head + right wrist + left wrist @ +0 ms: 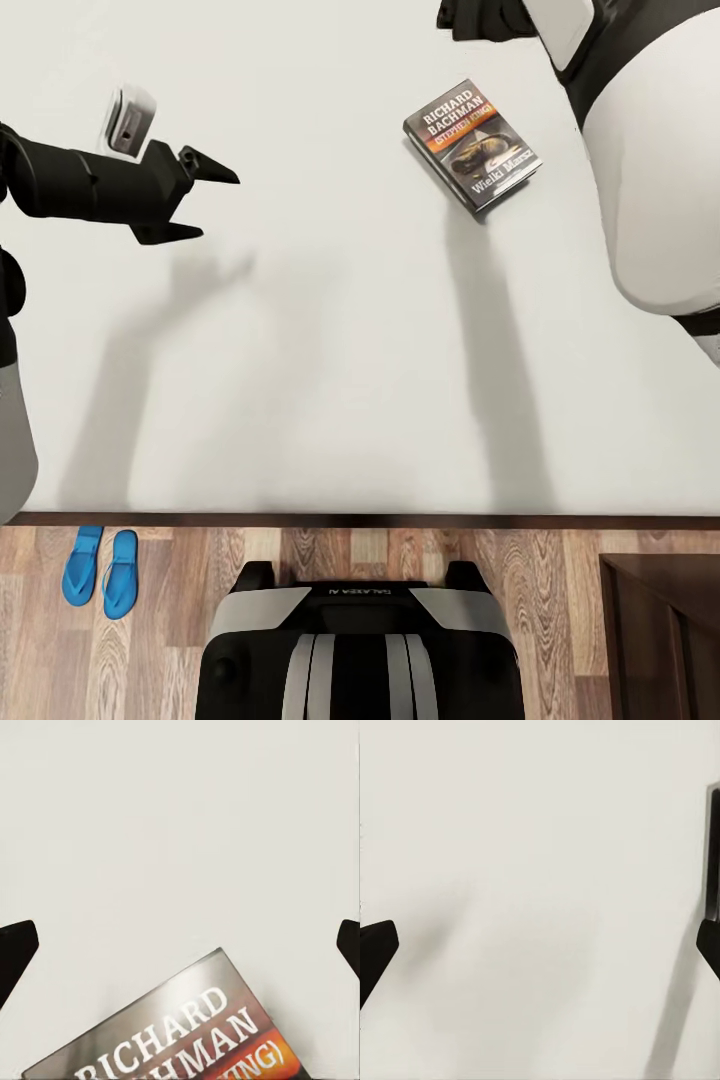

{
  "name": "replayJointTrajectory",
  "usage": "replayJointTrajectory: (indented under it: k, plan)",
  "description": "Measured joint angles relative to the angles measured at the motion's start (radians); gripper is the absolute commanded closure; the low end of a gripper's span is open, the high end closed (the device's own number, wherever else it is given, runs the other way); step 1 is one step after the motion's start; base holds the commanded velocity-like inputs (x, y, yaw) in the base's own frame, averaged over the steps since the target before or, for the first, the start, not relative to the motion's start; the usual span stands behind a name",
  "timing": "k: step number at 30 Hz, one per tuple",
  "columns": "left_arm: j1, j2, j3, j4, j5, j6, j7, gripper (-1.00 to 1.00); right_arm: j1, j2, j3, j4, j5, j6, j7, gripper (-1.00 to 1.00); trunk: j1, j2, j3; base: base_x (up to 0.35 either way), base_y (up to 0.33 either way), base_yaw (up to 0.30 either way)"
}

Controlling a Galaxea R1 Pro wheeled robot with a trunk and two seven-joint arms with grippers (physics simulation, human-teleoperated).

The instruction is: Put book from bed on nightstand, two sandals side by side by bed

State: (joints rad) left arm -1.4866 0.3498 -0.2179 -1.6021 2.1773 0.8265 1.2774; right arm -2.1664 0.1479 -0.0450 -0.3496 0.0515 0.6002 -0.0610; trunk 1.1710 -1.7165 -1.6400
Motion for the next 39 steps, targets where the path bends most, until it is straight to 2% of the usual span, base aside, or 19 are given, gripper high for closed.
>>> replayJointTrajectory:
  k: [1,3,9,12,16,29,39]
  plan:
    - [0.000,0.000,0.000,0.000,0.000,0.000,0.000,-1.00,0.000,0.000,0.000,-0.001,0.000,0.000,0.000,-1.00,0.000,0.000,0.000,0.003,0.000,0.000]
    - [0.001,0.001,-0.006,0.000,-0.002,-0.001,0.000,-1.00,0.004,0.002,0.000,-0.078,0.001,0.041,-0.008,-1.00,0.000,0.000,0.000,0.002,0.000,0.000]
    - [0.003,0.004,-0.004,-0.004,0.003,0.000,0.001,-1.00,0.043,0.006,0.003,-0.150,0.003,0.089,-0.025,-1.00,0.000,0.000,0.000,0.001,0.000,0.000]
    - [0.004,0.004,-0.002,-0.004,0.004,0.001,0.001,-1.00,0.061,0.007,0.004,-0.162,0.004,0.097,-0.037,-1.00,0.000,0.000,0.000,0.000,0.000,0.000]
    - [-0.016,0.011,0.020,0.000,0.012,-0.004,-0.003,-1.00,0.084,0.025,-0.005,-0.185,-0.011,0.119,-0.040,-1.00,0.000,0.000,0.000,0.000,0.000,0.000]
    - [-0.016,0.011,0.020,0.000,0.012,-0.004,-0.003,-1.00,0.157,0.025,-0.005,-0.208,-0.011,0.122,-0.040,-1.00,0.000,0.000,0.000,0.000,0.000,0.000]
    - [-0.016,0.011,0.020,0.000,0.012,-0.004,-0.003,-1.00,0.158,0.025,-0.005,-0.209,-0.011,0.122,-0.040,-1.00,0.000,0.000,0.000,0.000,0.000,0.000]
